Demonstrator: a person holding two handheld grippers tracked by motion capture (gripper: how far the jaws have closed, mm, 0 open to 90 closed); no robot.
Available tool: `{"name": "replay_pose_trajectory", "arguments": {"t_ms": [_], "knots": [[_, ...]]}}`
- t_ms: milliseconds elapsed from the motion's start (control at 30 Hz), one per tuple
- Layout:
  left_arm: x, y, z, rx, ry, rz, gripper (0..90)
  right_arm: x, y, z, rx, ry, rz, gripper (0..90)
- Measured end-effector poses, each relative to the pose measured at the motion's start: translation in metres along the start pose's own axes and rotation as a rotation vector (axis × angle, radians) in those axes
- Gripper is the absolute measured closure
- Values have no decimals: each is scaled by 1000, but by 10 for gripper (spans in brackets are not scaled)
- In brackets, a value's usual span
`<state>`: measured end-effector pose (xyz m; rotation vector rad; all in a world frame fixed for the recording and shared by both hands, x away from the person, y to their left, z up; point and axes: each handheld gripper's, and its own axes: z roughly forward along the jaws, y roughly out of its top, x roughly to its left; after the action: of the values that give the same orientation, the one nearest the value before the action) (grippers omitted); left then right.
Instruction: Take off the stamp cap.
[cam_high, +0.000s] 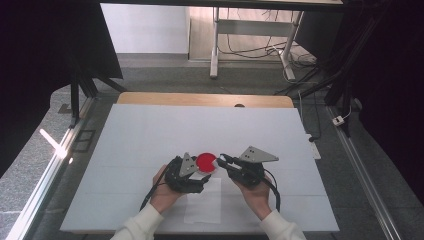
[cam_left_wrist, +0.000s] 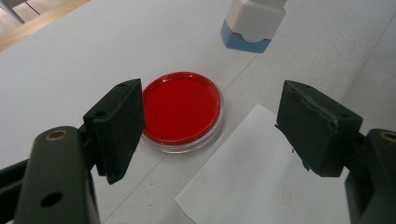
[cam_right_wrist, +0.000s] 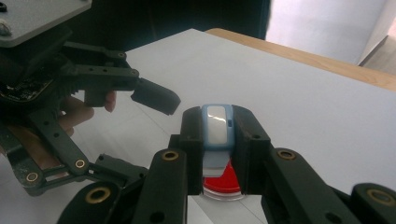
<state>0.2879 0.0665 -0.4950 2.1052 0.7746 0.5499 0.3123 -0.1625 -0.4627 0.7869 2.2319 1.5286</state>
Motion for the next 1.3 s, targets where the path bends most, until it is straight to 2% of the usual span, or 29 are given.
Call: {"name": "replay_pose_trajectory", "arguments": {"t_ms": [67, 300, 433, 667, 800, 1100, 1300], "knots": [[-1, 2, 2, 4, -6, 4, 238, -1, 1, -2, -8, -3, 21, 749], [-4, 12, 6, -13, -8, 13, 240, 1, 4, 1, -17, -2, 32, 749], [-5, 12, 8, -23, -11, -1, 242, 2, 2, 3, -18, 1, 36, 749], [-6, 12, 14, -8, -2, 15, 245, 2, 1, 3, -21, 6, 31, 748], [-7, 12, 17, -8, -6, 18, 254, 2, 0, 3, -23, 5, 44, 749], [-9, 13, 22, -8, 10, 26, 293, 3, -2, 6, -20, 13, 55, 749], [-10, 13, 24, -19, 30, 38, 371, 1, -3, 7, -18, 12, 71, 749]]}}
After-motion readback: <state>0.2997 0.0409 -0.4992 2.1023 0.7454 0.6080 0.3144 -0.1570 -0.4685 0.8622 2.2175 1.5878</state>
